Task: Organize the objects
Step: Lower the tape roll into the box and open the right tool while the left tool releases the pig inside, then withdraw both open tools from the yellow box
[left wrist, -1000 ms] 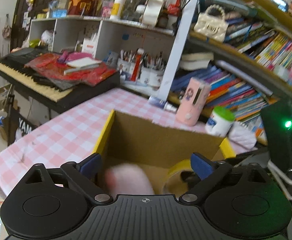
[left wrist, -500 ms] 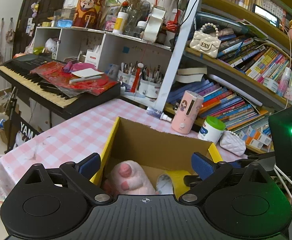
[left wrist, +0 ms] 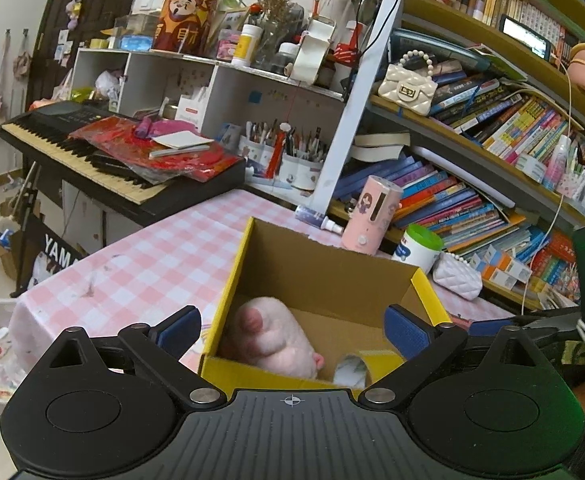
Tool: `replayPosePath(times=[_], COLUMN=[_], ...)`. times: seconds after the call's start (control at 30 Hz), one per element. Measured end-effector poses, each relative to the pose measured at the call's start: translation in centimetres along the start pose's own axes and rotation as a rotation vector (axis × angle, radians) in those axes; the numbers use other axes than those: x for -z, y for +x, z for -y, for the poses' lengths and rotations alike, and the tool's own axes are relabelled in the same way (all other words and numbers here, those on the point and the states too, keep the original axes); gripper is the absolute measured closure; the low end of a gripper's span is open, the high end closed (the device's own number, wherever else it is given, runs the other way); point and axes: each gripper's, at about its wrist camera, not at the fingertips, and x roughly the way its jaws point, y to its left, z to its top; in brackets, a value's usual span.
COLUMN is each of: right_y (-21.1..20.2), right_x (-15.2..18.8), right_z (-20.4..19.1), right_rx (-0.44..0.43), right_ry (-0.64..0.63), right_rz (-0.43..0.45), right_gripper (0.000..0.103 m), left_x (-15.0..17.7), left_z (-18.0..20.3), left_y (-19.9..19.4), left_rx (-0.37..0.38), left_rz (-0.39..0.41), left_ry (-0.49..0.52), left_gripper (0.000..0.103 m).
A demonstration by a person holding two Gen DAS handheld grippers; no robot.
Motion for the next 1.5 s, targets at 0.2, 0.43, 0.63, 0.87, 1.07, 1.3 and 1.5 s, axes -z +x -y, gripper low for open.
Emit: replayPosePath(times=[0.2, 0.43, 0.63, 0.87, 1.07, 1.3, 1.5], right_y=[-2.2, -5.6, -7.8, -9.5, -10.6, -11.4, -12.1], right_x=[1.4, 2.8, 4.5, 7.7, 11.3, 15.2, 17.7], right_z=[-0.4, -1.2, -2.2, -3.1, -4.3, -5.0, -5.4], right_rx=[0.01, 0.017, 0.02, 0.036, 0.108, 0.174, 0.239], right_ry=[0.048, 0.117, 0.157, 0.215, 0.224, 0.249, 0.257], right_rz=[0.05, 0.138, 0.172, 0.181, 0.181, 0.139, 0.114], right_gripper=[0.021, 0.021, 0.021, 0.018, 0.014, 0.013, 0.012], left_x=[0.5, 1.2, 2.3, 4.2, 6.1, 7.7, 9.1], left_z=[-0.6, -1.3, -1.7, -2.1, -2.3, -1.5, -0.7], left_y=[-1.5, -3.4, -5.4, -7.1, -7.9, -9.1, -9.6], left_rx=[0.008, 0.004, -0.007, -0.054, -0.111, -0.099, -0.056], left_rz=[0.002, -0.001, -0.007, -0.044, -0.121, -0.153, -0.186], left_ry=[-0.004, 0.0, 0.01, 0.017, 0.041, 0.094, 0.157], left_gripper=[0.004, 0.004, 0.004, 0.004, 0.004, 0.003, 0.003])
